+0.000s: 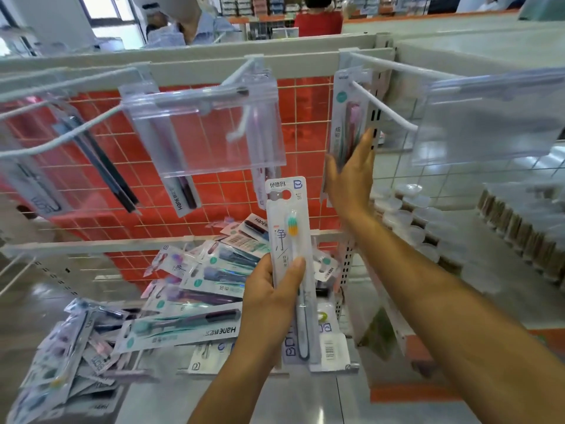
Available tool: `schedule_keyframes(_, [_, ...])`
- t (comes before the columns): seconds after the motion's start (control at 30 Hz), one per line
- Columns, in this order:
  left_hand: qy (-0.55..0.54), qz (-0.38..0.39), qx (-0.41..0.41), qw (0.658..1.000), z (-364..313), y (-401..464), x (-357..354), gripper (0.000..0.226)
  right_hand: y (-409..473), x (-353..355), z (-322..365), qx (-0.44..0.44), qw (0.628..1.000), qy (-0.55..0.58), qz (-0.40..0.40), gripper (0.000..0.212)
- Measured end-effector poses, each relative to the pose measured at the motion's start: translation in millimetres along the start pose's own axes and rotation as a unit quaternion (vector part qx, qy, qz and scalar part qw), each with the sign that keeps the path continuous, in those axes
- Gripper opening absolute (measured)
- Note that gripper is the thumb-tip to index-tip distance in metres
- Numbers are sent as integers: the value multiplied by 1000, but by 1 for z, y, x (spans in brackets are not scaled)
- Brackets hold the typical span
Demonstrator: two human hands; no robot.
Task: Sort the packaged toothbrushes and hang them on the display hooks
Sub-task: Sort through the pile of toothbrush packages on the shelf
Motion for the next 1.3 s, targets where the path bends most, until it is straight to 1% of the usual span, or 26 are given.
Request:
schedule_keyframes(0.07, [2, -4, -4, 1000, -1, 0, 2, 9, -1, 1, -1, 14, 1000, -16, -5, 57])
schedule_keyframes(0.13, [-1, -10, -3, 1000, -2, 1, 3, 8, -8, 2, -9, -8, 997, -82, 0, 78])
schedule_keyframes(0.17, [-4, -13, -2, 1000, -2, 1, 3, 8, -15, 5, -14, -21, 995, -95, -10, 83])
schedule_keyframes(0.2, [-5, -15, -2, 1000, -2, 1, 4, 8, -24, 9, -16, -28, 995, -90, -25, 82])
schedule_keyframes(0.27, [-10, -18, -1, 1000, -3, 1, 6, 14, -48, 15, -19, -29, 998, -39, -36, 71])
schedule_keyframes(0.3, [-12, -20, 1, 1000, -3, 1, 7, 17, -63, 17, -18, -21, 999, -7, -22, 61])
schedule_keyframes(0.33, [-16, -23, 2, 1000, -4, 1, 8, 19, -78, 17, -18, -11, 1000, 22, 4, 47])
schedule_keyframes(0.4, [-21, -26, -2, 999, -6, 1, 11, 21, -107, 15, -11, -10, 990, 100, 95, 20])
schedule_keyframes(0.43, [-24, -27, -9, 999, -8, 1, 12, 21, -120, 12, -5, -19, 978, 146, 151, 15])
schedule_keyframes(0.5, [-25, -33, -21, 999, -10, 1, 16, 19, -142, 6, 6, -36, 947, 204, 243, 16])
schedule_keyframes(0.53, [-22, -37, -26, 999, -10, 1, 18, 19, -149, 3, 10, -36, 938, 211, 273, 17])
schedule_keyframes(0.6, [-11, -48, -33, 998, -10, 0, 25, 17, -159, -1, 14, -29, 928, 209, 306, 22])
schedule_keyframes(0.67, [-3, -59, -37, 998, -7, -2, 33, 15, -164, -6, 15, -35, 925, 208, 315, 24])
schedule_keyframes(0.83, [-13, -64, -36, 997, -2, -7, 58, 14, -176, -19, 21, -67, 920, 220, 318, 14])
schedule_keyframes(1.0, [-12, -78, -37, 996, 0, -5, 89, 10, -189, -39, 34, -97, 918, 245, 298, 15])
schedule_keyframes(1.2, [-1, -72, -27, 997, -4, -4, 132, 12, -205, -69, 57, -110, 916, 259, 286, 16])
schedule_keyframes(1.3, [4, -65, -38, 997, -10, -4, 154, 14, -214, -85, 69, -97, 924, 239, 282, 16])
Point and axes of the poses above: each hand's wrist, its own y-axis towards the middle knuckle, its own x-axis out of the back of the hand, z = x × y, the point moved 5 cm from there along y, towards the middle knuckle, and after that the axes turned 8 degrees about x, right-handed, at the moved point
